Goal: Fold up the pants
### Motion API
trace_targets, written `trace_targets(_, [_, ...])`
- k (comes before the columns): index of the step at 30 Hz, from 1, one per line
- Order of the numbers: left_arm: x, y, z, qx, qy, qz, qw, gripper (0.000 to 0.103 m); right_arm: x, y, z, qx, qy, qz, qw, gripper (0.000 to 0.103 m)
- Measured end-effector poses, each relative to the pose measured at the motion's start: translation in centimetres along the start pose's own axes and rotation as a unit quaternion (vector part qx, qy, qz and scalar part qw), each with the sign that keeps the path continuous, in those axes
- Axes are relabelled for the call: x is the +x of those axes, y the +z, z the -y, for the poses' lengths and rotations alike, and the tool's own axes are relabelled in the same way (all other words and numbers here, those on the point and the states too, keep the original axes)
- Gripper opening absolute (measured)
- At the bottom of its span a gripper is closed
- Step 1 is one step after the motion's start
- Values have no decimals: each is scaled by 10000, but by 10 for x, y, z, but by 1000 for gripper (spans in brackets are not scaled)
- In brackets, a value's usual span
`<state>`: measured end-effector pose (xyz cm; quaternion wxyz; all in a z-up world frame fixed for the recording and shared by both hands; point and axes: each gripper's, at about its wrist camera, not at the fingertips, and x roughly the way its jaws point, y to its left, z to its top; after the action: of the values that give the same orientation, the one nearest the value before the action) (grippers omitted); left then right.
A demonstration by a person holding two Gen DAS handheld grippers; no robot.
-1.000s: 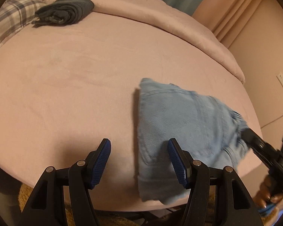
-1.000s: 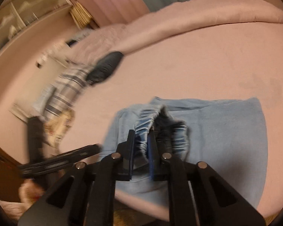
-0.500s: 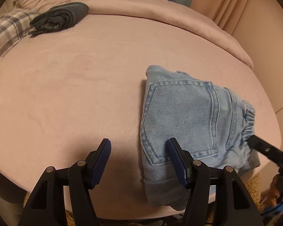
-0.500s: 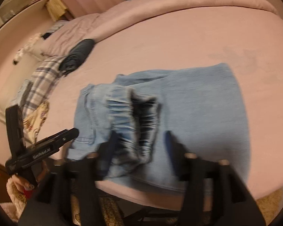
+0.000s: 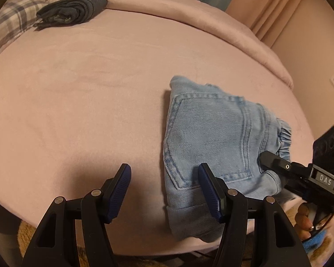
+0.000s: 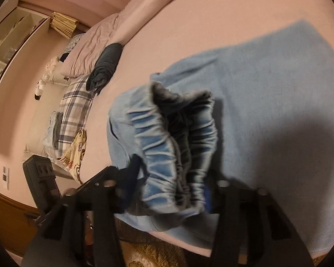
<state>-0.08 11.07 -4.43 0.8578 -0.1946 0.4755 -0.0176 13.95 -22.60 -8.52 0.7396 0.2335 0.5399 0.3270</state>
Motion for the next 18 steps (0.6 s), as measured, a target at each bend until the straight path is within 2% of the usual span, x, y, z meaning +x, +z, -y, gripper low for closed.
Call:
trace_targets(2, [-16, 4, 0, -97, -309, 117, 9994, 61, -17, 0, -4, 34, 246, 222, 9994, 30])
trace_targets(3, [-25, 7, 1, -102, -459, 214, 9987, 61, -30, 0, -7, 8, 237, 404, 9989, 29])
trace_targets(6, [-44, 14, 9, 9, -711, 413, 9966, 61, -77, -2, -15, -144, 127, 1025, 9945, 29])
trace_targets(8, [-45, 17, 18, 172, -712, 464, 9962, 61, -98, -3, -13, -198, -103, 1206, 9925, 29])
trace_targets(12, [-25, 15, 35, 364, -551, 228, 9976, 61, -104, -3, 22, 143, -836, 1144, 9898, 29])
trace_targets(14, [-10, 14, 47, 444, -574, 32, 9974, 61, -104, -5, 43, 432, -908, 1116, 9887, 29])
trace_targets(16, [3, 13, 55, 509, -557, -124, 9971, 61, -107, -7, 57, 577, -770, 1171, 9884, 28])
trace_targets(18, [13, 11, 59, 589, -496, -259, 9967, 61, -104, -11, 59, 592, -918, 1175, 9870, 28])
